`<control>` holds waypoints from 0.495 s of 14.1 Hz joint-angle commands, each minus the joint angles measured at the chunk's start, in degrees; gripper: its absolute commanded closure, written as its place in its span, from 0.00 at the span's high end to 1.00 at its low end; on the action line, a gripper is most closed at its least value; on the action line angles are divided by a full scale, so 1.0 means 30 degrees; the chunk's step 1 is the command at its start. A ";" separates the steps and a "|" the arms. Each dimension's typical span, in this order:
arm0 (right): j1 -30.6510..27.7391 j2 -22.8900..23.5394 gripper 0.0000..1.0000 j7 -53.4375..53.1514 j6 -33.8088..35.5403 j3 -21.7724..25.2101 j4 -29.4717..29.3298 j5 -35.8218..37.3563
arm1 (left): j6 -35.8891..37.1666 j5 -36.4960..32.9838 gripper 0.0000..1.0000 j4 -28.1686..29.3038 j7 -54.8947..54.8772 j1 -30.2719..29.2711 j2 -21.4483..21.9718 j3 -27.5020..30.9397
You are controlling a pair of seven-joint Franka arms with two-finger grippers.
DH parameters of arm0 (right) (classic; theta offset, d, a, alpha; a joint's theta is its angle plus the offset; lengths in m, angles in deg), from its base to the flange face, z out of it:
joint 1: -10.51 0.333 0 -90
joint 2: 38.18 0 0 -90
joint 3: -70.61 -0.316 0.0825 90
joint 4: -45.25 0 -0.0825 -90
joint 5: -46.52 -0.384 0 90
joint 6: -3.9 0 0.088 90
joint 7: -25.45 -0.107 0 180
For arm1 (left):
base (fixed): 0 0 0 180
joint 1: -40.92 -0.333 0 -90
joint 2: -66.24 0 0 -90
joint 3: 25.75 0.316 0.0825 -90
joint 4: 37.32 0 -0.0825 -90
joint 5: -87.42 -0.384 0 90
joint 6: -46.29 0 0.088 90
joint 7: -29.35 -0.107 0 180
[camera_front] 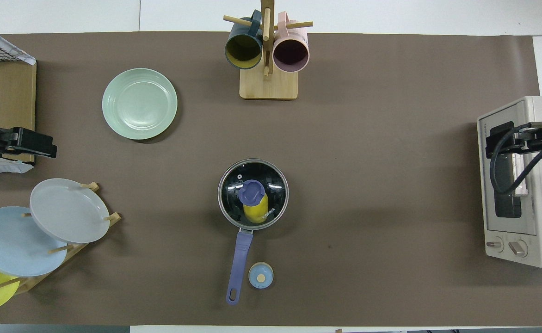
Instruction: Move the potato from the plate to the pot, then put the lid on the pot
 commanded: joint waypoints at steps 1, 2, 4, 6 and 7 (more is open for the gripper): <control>0.0136 0.0063 1.00 0.0366 0.0305 0.0161 -0.0255 -0.0289 | 0.0049 -0.0381 1.00 0.0131 0.0041 -0.0003 0.0301 0.0004; 0.0136 0.0064 1.00 0.0395 0.0276 0.0190 -0.0255 -0.0289 | 0.0049 -0.0381 1.00 0.0131 0.0012 -0.0003 0.0301 0.0004; 0.0136 0.0034 1.00 0.0511 0.0275 0.0220 -0.0197 -0.0319 | 0.0049 -0.0381 1.00 0.0131 0.0012 -0.0003 0.0272 0.0004; 0.0164 0.0034 1.00 0.0745 0.0246 0.0569 -0.0196 -0.0725 | 0.0049 -0.0381 1.00 0.0131 0.0041 -0.0003 0.0272 0.0004; 0.0194 0.0005 1.00 0.0747 0.0188 0.0948 -0.0196 -0.1019 | 0.0049 -0.0381 1.00 0.0131 0.0012 -0.0003 0.0301 0.0004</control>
